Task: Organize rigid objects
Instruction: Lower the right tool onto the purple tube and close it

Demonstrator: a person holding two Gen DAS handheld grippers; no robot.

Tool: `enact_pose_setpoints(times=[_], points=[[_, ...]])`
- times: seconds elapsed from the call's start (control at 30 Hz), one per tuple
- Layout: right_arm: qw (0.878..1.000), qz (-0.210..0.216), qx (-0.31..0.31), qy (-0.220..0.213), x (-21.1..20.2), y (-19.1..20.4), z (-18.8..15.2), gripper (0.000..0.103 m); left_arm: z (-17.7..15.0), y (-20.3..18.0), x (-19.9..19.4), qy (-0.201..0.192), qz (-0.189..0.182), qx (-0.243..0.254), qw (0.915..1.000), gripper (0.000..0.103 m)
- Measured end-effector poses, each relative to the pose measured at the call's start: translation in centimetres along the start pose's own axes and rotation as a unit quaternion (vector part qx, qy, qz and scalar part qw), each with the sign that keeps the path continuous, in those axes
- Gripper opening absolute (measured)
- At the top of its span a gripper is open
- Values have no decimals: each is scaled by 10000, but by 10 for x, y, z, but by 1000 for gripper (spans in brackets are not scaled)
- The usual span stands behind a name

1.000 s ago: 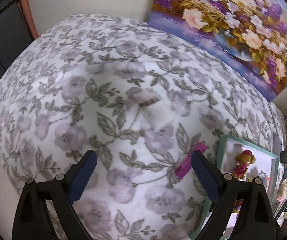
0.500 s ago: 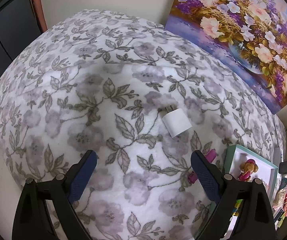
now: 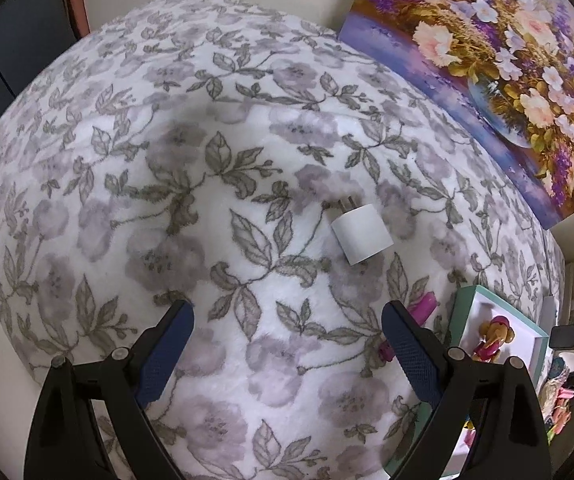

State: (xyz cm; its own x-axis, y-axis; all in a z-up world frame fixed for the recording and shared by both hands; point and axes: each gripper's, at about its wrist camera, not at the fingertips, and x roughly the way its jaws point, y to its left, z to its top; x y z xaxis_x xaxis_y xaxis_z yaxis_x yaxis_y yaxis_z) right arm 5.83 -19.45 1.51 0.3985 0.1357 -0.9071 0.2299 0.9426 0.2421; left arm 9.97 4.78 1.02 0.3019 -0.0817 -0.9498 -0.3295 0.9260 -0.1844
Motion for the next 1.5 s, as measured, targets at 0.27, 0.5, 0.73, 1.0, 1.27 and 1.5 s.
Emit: enact_pose_setpoints(times=[0.27, 0.5, 0.73, 1.0, 1.27, 1.5], points=[[9992, -77, -358, -153, 4, 26, 2, 96, 11, 9, 8, 73, -129, -174, 9997, 95], [9974, -213, -679, -145, 23, 53, 5, 79, 27, 12, 17, -7, -44, -143, 9999, 95], [9968, -374, -695, 158, 57, 59, 9, 64, 40, 13, 35, -104, -170, -243, 9995, 95], [9955, -536, -645, 441, 87, 58, 15, 44, 47, 2, 54, -78, -266, -218, 9994, 95], [9952, -519, -616, 560, 101, 56, 19, 39, 51, -6, 63, -77, -414, -251, 9988, 95], [9948, -651, -608, 489, 107, 57, 27, 28, 50, -17, 69, -70, -460, -99, 9989, 91]])
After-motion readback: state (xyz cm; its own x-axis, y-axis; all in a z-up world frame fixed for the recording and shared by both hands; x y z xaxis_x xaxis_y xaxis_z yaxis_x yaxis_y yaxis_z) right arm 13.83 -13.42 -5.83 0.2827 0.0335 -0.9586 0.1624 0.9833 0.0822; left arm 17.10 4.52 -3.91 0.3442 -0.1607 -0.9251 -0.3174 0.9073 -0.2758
